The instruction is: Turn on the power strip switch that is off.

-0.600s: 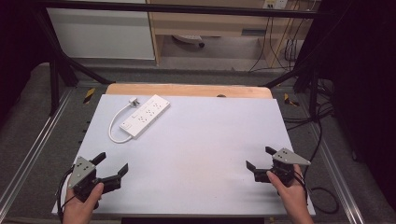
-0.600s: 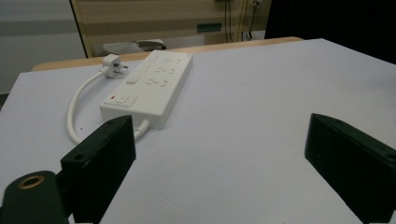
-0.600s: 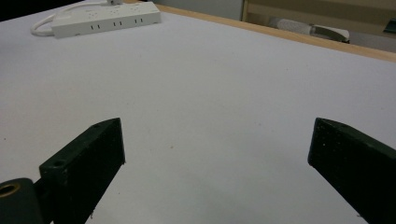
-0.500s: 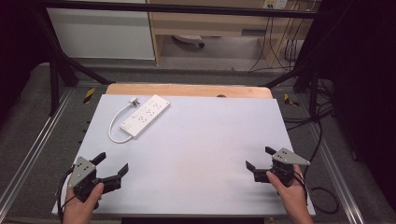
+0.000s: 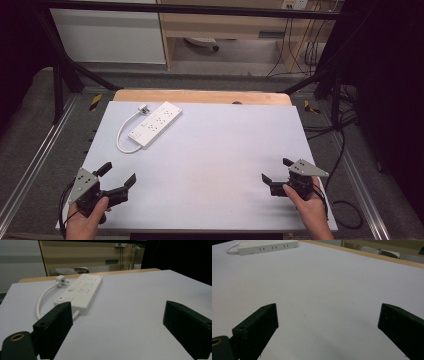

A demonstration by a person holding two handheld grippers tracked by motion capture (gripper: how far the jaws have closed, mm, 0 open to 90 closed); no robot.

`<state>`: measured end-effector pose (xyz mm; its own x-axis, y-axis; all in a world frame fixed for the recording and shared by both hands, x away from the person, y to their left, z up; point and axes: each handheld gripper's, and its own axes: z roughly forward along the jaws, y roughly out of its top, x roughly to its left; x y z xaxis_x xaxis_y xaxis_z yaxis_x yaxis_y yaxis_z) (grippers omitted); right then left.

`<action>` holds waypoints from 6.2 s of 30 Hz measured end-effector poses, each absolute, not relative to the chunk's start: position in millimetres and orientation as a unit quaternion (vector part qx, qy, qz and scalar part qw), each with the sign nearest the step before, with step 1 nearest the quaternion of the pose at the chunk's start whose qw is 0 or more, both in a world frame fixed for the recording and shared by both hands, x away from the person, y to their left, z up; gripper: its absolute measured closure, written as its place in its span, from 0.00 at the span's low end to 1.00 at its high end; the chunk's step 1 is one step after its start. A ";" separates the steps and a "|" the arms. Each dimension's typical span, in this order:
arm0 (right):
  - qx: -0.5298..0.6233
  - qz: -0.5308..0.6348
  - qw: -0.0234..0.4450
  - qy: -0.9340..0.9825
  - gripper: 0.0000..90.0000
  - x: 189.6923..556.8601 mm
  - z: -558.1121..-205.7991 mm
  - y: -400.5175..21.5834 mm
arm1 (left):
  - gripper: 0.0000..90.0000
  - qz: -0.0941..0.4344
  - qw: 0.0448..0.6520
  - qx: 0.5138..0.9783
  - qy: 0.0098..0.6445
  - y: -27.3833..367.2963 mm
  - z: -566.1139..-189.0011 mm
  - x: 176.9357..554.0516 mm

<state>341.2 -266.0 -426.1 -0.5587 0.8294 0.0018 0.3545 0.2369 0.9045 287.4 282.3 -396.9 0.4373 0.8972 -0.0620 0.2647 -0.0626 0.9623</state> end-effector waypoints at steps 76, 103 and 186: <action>0.384 0.476 0.230 0.757 0.03 339.5 -428.7 -261.9 | 0.11 0.290 0.475 0.695 0.456 274.8 -341.1 413.5; 0.380 0.477 0.230 0.758 0.03 339.6 -428.9 -258.6 | 0.11 0.309 0.465 0.697 0.450 275.0 -329.6 461.0; 0.384 0.485 0.230 0.752 0.02 338.0 -427.9 -263.7 | 1.00 0.293 0.414 0.685 0.523 275.0 -378.1 537.9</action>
